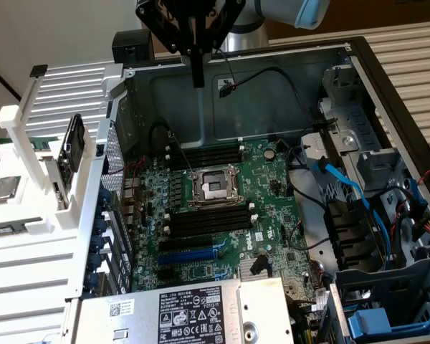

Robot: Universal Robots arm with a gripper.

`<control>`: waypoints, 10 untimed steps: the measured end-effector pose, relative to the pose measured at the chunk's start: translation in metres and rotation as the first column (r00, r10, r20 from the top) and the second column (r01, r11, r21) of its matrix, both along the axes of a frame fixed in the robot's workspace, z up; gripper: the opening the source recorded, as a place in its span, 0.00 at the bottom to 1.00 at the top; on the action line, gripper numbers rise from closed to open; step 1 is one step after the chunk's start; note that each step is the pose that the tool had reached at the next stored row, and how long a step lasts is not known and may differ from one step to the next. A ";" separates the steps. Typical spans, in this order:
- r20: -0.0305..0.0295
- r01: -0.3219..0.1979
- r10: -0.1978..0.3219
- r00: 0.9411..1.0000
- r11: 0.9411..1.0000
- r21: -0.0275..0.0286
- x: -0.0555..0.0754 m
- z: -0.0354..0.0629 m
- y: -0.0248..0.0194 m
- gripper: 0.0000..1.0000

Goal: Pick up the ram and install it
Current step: 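Reach for the ram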

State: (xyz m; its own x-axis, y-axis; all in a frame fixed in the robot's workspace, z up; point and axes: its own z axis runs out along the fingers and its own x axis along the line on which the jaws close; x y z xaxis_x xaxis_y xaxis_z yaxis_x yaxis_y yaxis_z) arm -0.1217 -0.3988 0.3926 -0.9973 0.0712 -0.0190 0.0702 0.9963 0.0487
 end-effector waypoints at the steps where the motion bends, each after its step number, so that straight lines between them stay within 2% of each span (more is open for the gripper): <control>1: 0.000 0.000 0.000 1.000 1.000 0.000 0.000 0.0000 0.0000 0.10; 8: 0.000 0.000 0.000 1.000 1.000 0.000 -0.001 -0.0002 0.0000 0.10; 10: 0.000 0.000 0.000 1.000 1.000 0.000 -0.005 -0.0002 0.0000 0.10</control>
